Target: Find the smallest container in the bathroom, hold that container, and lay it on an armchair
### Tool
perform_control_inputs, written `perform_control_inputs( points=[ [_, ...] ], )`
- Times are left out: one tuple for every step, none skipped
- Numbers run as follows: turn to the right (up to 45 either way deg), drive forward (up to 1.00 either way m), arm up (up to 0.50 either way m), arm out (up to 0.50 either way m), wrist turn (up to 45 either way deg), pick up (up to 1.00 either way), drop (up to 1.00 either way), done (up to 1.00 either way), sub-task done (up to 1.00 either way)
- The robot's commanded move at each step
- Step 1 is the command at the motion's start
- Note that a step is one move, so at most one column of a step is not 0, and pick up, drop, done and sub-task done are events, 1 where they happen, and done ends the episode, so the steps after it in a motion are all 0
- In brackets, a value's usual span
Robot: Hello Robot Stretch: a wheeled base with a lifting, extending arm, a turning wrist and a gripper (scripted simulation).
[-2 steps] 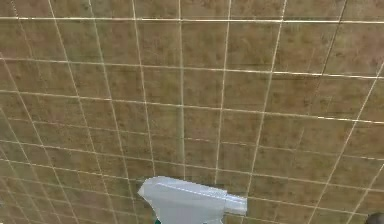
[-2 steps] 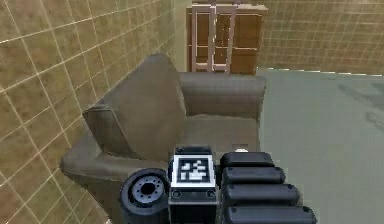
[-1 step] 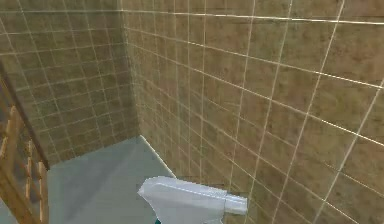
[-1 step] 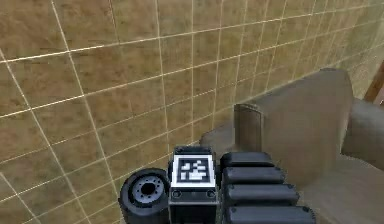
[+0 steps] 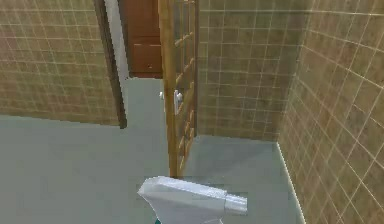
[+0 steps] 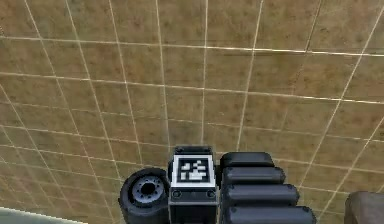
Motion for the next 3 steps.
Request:
perform_control_inputs(
  points=[
    [-45.0,0.00,0.00,0.00,0.0,0.00,0.00,0.00,0.00],
    [-24.0,0.00,0.00,0.00,0.0,0.00,0.00,0.00,0.00],
    [45.0,0.00,0.00,0.00,0.0,0.00,0.00,0.00,0.00]
  ],
)
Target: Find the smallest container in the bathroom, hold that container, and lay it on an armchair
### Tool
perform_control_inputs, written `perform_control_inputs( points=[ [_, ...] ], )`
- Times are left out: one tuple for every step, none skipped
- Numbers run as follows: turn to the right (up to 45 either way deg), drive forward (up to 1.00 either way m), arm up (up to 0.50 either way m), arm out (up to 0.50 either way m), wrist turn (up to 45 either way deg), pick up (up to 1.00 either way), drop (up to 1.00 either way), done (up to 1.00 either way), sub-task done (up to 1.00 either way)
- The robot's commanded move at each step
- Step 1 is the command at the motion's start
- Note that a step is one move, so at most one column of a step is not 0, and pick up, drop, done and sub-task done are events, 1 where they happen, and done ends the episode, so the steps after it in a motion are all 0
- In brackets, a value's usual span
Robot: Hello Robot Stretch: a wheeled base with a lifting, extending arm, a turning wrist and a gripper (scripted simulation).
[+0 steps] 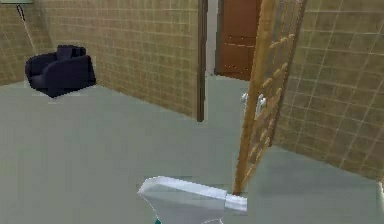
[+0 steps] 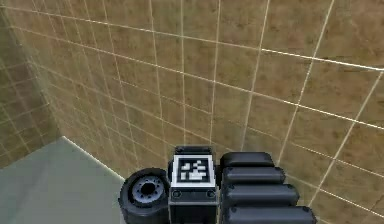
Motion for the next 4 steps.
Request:
perform_control_inputs(
  points=[
    [45.0,0.00,0.00,0.00,0.0,0.00,0.00,0.00,0.00],
    [45.0,0.00,0.00,0.00,0.0,0.00,0.00,0.00,0.00],
    [21.0,0.00,0.00,0.00,0.0,0.00,0.00,0.00,0.00],
    [-45.0,0.00,0.00,0.00,0.0,0.00,0.00,0.00,0.00]
  ],
)
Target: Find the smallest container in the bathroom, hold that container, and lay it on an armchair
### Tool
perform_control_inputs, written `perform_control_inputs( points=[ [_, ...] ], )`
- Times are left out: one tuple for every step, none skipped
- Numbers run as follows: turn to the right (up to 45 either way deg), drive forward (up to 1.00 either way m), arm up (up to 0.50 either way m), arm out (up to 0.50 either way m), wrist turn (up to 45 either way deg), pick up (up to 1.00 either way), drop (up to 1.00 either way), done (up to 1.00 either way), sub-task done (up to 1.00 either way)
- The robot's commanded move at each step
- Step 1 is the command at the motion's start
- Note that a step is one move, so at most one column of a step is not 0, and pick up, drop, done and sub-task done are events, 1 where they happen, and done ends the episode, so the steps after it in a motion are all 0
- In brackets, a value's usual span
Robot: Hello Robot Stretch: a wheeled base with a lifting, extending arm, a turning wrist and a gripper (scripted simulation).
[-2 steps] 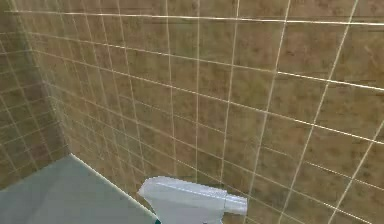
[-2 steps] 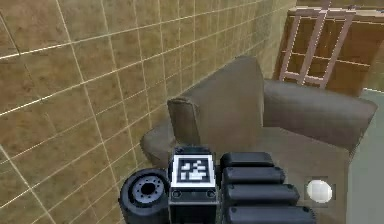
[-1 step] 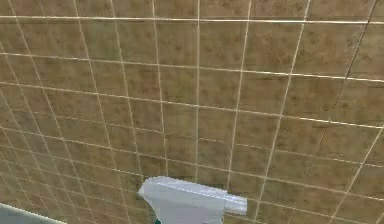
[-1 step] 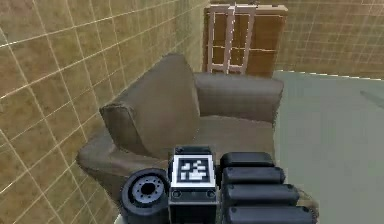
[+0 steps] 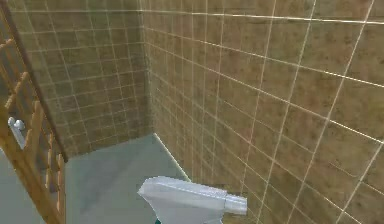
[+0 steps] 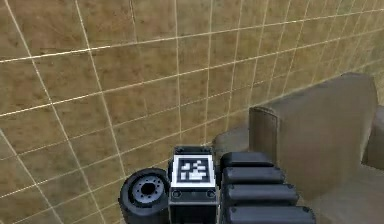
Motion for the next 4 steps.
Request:
perform_control_inputs(
  points=[
    [-45.0,0.00,0.00,0.00,0.0,0.00,0.00,0.00,0.00],
    [-45.0,0.00,0.00,0.00,0.0,0.00,0.00,0.00,0.00],
    [-18.0,0.00,0.00,0.00,0.0,0.00,0.00,0.00,0.00],
    [45.0,0.00,0.00,0.00,0.0,0.00,0.00,0.00,0.00]
  ],
)
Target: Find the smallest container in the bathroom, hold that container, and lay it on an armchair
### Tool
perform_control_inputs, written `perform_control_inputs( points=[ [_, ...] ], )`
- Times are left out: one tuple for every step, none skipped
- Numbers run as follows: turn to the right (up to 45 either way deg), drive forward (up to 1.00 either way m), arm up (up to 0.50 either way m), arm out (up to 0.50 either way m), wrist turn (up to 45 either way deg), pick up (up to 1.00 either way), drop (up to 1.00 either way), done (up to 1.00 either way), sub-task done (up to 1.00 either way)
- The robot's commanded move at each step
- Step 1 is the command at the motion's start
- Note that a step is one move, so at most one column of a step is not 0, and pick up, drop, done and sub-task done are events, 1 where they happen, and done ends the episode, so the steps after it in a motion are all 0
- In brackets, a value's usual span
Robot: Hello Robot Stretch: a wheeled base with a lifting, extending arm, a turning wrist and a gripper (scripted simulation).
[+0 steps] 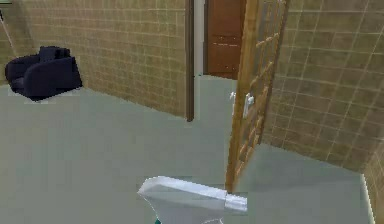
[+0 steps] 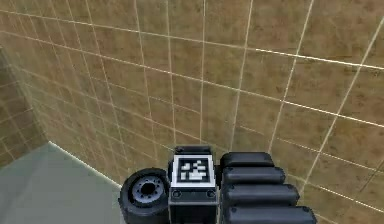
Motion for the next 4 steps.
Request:
perform_control_inputs(
  points=[
    [45.0,0.00,0.00,0.00,0.0,0.00,0.00,0.00,0.00],
    [45.0,0.00,0.00,0.00,0.0,0.00,0.00,0.00,0.00],
    [12.0,0.00,0.00,0.00,0.0,0.00,0.00,0.00,0.00],
    [-45.0,0.00,0.00,0.00,0.0,0.00,0.00,0.00,0.00]
  ],
)
